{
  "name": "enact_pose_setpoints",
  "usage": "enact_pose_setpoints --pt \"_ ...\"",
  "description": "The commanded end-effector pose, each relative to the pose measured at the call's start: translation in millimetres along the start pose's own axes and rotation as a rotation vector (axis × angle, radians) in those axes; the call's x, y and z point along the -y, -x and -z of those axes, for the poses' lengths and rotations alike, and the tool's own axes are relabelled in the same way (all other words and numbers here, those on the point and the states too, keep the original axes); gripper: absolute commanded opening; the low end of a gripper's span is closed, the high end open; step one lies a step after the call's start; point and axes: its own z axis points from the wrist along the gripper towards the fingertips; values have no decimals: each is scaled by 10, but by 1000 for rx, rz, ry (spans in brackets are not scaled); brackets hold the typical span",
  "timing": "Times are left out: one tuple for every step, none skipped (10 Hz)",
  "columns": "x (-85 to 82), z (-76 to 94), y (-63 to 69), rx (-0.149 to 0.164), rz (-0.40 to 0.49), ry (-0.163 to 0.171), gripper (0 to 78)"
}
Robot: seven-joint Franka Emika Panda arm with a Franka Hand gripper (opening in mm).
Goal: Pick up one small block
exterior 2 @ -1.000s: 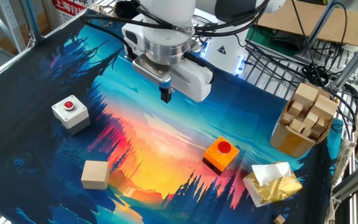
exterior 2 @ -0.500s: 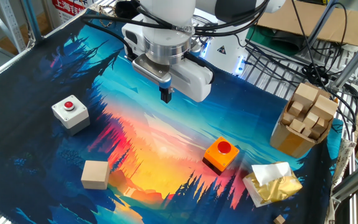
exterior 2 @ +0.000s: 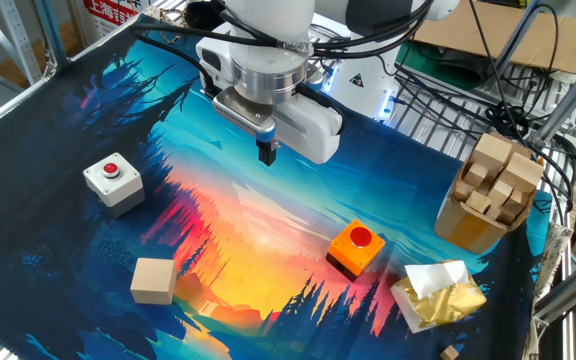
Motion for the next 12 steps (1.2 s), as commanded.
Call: enact_pose_setpoints --pt "-45 -45 368 37 -14 -19 0" --pt "-47 -32 369 37 -13 -18 0" --pt "-51 0 369 37 -12 -15 0" --pt "-54 34 368 35 -15 -4 0" --pt "-57 64 365 30 -14 -2 0" --pt "-58 87 352 27 -12 4 0" --pt "-58 98 346 27 -12 6 0" --pt "-61 160 333 21 -12 5 0" --pt "-61 160 333 21 -12 5 0" --pt "-62 181 331 21 -19 1 0" --pt "-62 181 331 20 -22 0 0" --pt "-62 181 331 19 -21 0 0"
